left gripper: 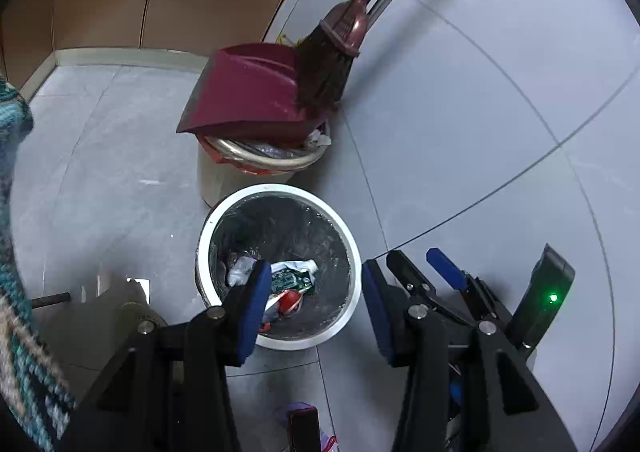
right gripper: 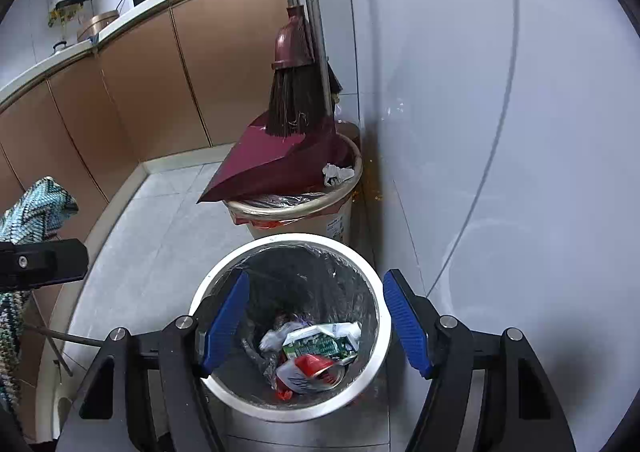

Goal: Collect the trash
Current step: 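Move both open tools back from the bin toward the blanket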

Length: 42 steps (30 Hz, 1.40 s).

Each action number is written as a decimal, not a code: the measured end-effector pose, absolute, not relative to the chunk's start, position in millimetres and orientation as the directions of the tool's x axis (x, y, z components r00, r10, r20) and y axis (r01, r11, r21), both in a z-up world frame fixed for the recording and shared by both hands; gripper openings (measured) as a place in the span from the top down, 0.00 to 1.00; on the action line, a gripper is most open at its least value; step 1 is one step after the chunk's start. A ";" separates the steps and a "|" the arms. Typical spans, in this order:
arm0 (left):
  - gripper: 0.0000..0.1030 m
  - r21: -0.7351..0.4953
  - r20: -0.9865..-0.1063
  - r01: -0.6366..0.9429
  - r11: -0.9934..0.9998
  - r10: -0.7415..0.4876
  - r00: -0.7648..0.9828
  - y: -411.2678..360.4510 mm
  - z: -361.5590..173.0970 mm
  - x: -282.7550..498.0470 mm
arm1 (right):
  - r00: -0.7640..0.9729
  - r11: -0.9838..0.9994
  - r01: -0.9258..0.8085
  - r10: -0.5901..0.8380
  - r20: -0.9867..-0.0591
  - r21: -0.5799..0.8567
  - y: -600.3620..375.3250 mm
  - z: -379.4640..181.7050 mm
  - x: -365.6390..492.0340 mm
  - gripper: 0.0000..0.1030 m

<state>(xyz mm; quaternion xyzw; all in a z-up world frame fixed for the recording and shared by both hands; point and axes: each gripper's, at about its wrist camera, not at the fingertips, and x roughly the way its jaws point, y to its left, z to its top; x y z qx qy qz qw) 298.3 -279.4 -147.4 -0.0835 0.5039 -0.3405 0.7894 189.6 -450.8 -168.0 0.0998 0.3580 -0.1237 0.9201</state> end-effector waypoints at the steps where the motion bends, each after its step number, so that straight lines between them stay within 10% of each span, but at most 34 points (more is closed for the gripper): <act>1: 0.57 -0.472 -0.732 0.458 0.753 -0.624 0.272 -275.6 -142.5 293.2 | 0.717 0.948 0.302 -0.157 -0.679 0.100 -449.1 -165.2 185.1 0.35; 31: 0.54 -0.301 -0.557 0.444 0.844 -0.534 0.636 -64.9 13.7 85.7 | 0.898 0.992 0.097 -0.053 -0.436 0.080 -284.6 6.1 16.8 0.24; 42: 0.49 -0.243 -0.447 0.364 0.899 -0.437 0.781 18.5 38.9 8.3 | 0.919 0.999 -0.005 0.019 -0.394 0.035 -224.5 38.6 -26.1 0.00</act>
